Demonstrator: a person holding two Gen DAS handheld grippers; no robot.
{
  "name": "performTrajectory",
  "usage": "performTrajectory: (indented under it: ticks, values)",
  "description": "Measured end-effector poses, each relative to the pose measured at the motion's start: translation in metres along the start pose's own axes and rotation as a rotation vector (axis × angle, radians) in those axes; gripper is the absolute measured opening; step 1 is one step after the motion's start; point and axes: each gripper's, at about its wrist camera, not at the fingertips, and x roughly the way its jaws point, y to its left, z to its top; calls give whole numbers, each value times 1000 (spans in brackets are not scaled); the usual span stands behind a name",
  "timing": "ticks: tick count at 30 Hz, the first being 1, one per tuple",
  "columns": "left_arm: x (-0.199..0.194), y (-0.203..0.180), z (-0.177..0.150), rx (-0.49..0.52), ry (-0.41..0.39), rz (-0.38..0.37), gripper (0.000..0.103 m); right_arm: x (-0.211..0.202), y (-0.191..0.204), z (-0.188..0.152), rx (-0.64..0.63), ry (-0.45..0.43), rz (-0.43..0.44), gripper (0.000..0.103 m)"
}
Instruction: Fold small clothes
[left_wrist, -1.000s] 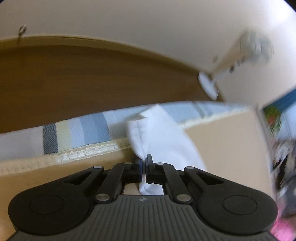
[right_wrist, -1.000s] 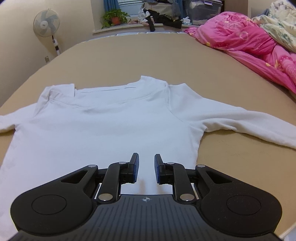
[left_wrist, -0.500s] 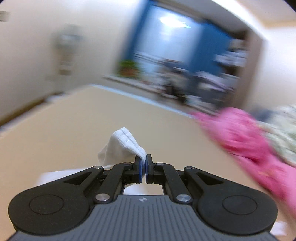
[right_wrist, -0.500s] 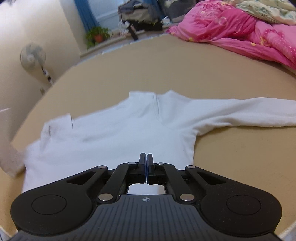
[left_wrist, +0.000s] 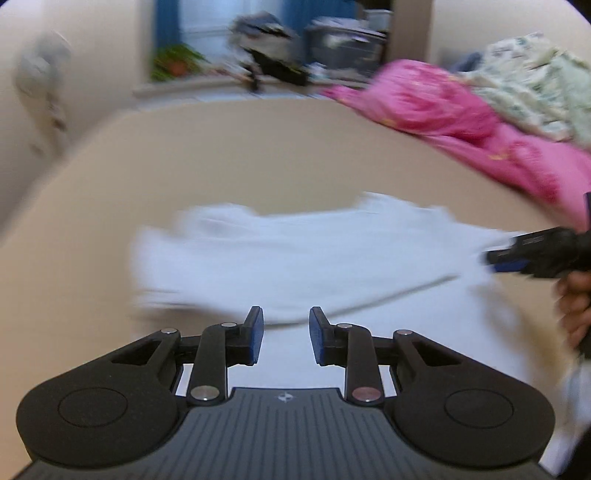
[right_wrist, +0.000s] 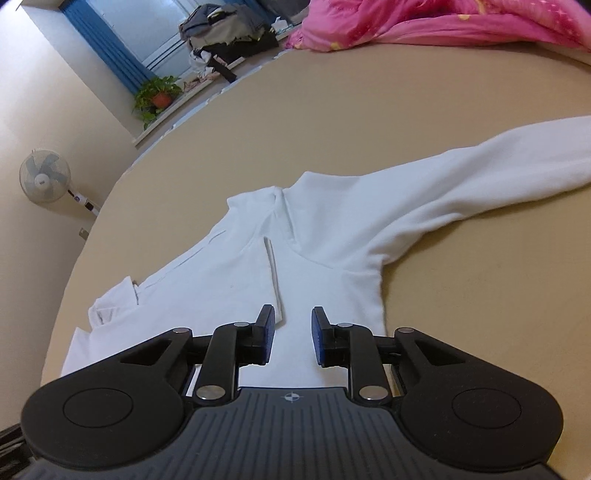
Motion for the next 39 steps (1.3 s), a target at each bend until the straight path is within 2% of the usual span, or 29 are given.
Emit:
performTrajectory:
  ticks: [2,6,7,9,11,12,13,14,17,18,19,20,23,25,27,28,29,30,32,33,34,35,36,38,39]
  values:
    - [-18,35,-6,-15,-12,73,31,14,8,0,-33,8,4,23]
    - [-45,99,-5,-141,-18,139,32,43,23,-2,-99,12,-12,23]
    - [-44,112,-10,-175,-11,146,32,51,27,-5,-121,19,-22,23]
    - [-32,124,-13,-201,59,188,32,63,35,-9,-172,22,-50,26]
    - [-37,136,-5,-236,19,164,33,69,43,-13,-232,0,-86,17]
    - [-33,137,-1,-246,6,143,36,69,47,-13,-253,-14,-93,5]
    - [-25,135,3,-251,3,133,38,67,49,-12,-263,-33,-83,3]
    - [-11,129,7,-257,6,132,38,59,51,-8,-258,-70,-64,3]
    - [8,131,16,-283,10,97,38,4,59,12,-201,-298,36,3]
    - [12,132,16,-287,4,85,40,-15,62,15,-225,-376,36,3]
    - [18,132,19,-293,-2,69,42,-25,60,15,-253,-418,4,3]
    - [27,130,22,-297,-5,53,46,-25,53,16,-254,-406,-33,3]
    - [53,119,28,-294,-1,20,50,14,19,20,-192,-176,-132,4]
    - [71,109,31,-279,16,3,53,27,7,20,-185,-105,-192,5]
    - [85,103,31,-252,56,0,53,23,7,22,-189,-136,-237,8]
    - [97,101,28,-223,113,49,50,19,8,23,-179,-154,-234,9]
    - [107,103,24,-202,176,119,37,13,9,26,-164,-179,-220,9]
    - [118,111,18,-215,245,175,44,12,9,27,-159,-196,-206,9]
    - [115,126,19,-325,245,156,41,13,11,29,-180,-196,-163,13]
    - [112,127,22,-322,222,185,32,16,12,29,-192,-178,-146,17]
    - [107,124,26,-288,180,244,25,20,13,29,-202,-154,-135,18]
    - [105,126,29,-291,147,250,24,26,14,30,-208,-125,-124,18]
    - [105,132,34,-333,116,202,28,31,15,30,-209,-99,-113,19]
    - [112,151,44,-437,76,52,36,40,18,29,-211,-47,-97,23]
    - [118,158,48,-471,61,19,38,44,20,28,-219,-30,-107,24]
